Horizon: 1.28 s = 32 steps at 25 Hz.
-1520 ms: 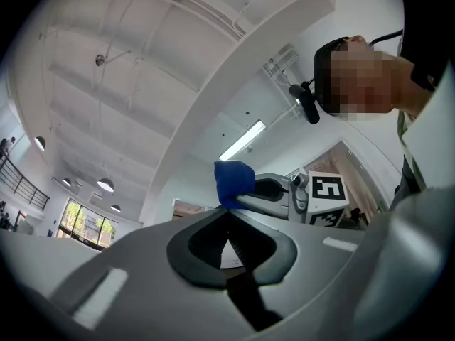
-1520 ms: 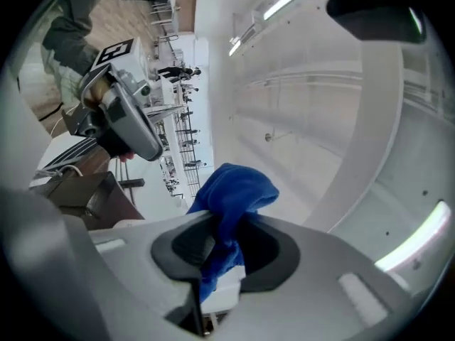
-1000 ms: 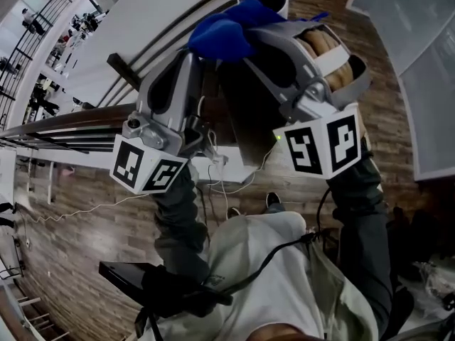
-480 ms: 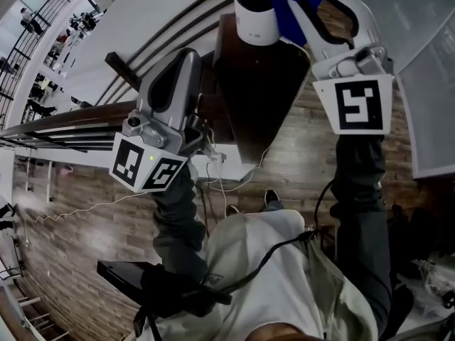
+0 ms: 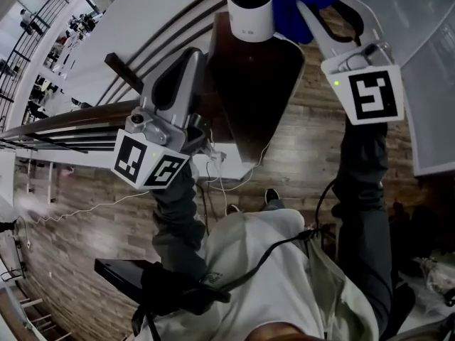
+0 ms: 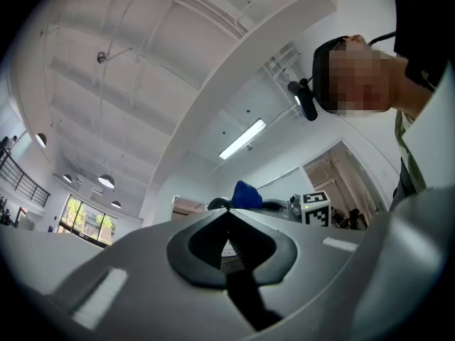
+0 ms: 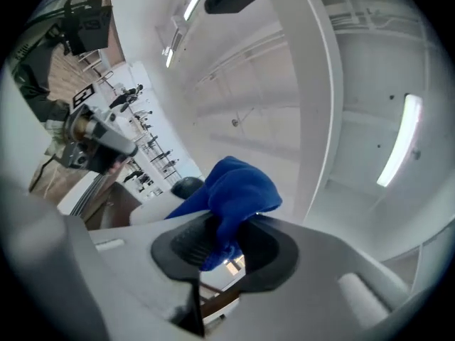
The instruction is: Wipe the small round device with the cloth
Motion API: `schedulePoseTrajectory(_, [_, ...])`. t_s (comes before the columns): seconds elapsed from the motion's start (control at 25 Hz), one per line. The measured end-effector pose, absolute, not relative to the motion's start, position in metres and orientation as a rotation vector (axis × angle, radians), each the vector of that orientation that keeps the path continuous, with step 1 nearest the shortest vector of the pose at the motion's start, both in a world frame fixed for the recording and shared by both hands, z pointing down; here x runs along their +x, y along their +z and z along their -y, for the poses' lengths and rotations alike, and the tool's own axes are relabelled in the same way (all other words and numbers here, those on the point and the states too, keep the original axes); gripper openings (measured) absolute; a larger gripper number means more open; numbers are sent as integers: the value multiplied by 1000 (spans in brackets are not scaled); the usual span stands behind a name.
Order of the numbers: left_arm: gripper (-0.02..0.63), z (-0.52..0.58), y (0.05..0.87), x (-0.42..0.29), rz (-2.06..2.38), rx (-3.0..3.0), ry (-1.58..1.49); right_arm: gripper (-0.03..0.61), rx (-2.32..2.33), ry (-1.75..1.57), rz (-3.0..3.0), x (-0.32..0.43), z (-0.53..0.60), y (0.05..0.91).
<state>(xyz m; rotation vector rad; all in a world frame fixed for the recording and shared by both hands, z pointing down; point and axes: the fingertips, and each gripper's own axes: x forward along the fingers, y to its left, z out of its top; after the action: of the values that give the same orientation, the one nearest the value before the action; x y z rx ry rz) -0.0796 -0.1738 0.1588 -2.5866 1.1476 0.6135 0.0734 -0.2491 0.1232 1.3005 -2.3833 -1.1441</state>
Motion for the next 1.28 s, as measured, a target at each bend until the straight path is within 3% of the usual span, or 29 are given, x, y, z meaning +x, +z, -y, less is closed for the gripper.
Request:
schedulePoseTrajectory(0.16, [3,172,160,-80,-1155,-2587,623,91,1288,-1251,2347,59,255,80])
schedulePoseTrajectory(0.44, [3,155,156,-95,-1183,-2561,626,89,1066,-1326,2227,31,211,114])
schedulePoseTrajectory(0.88, [3,153,172,-99,-1200,-2591,674,89,957,-1549,1767,-31,254,63])
schedulePoseTrajectory(1.28, [3,142,167,-94,-1166,-2595,688,89,613,-1556,1624,-76,226,141])
